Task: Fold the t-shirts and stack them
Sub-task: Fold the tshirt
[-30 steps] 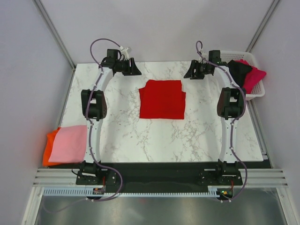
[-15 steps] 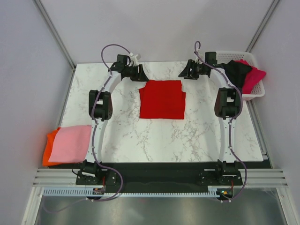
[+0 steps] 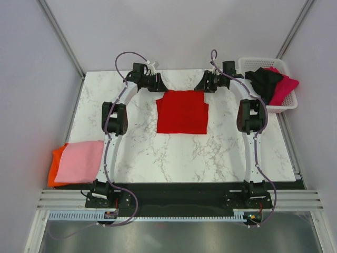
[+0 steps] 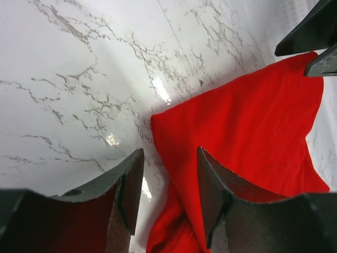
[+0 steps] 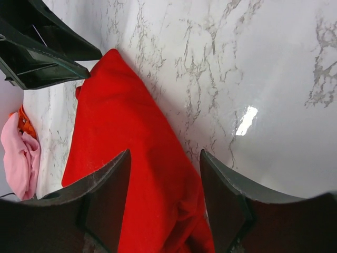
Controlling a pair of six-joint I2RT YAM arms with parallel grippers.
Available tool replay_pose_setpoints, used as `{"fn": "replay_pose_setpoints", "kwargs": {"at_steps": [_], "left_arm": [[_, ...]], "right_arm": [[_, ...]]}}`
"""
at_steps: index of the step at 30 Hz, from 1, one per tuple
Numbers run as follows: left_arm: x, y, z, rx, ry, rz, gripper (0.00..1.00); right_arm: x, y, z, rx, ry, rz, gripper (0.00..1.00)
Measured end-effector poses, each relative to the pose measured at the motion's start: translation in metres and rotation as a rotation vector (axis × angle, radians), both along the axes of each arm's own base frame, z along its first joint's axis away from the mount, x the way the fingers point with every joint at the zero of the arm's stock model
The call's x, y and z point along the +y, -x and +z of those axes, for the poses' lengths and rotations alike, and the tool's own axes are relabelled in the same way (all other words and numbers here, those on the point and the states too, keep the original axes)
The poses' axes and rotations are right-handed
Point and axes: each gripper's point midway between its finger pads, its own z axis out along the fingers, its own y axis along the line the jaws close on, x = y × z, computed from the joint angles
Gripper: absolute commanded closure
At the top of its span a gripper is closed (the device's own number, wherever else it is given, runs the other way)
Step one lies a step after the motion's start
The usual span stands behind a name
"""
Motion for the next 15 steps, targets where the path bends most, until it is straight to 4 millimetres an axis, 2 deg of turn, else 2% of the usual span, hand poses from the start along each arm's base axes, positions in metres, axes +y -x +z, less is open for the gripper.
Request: {"fn": "replay_pose_setpoints", "kwargs": {"at_steps": [2,3,5,15], "left_arm": [[-0.001,-0.003,0.003,-0.005,0.010,0.007,0.54],[-0.002,-0.004,0.003,-0.010,0.014,0.008,0.60],[-0.004,-0.006,0.004,-0.013,0.024,0.011,0.63],[-0.015,-0.002,0.002,0.015,0.050,0.008,0.57]], "right_arm": [[0.000,0.000,-0.001,0.003,0.000,-0.004,0.40],[-0.001,0.000,-0.001,0.004,0.000,-0.006,0.41],[-0.001,-0.001,-0.001,0.003,0.002,-0.008,0.43],[-0.002,-0.002,-0.004,0.006,0.014,-0.019,0.48]]}}
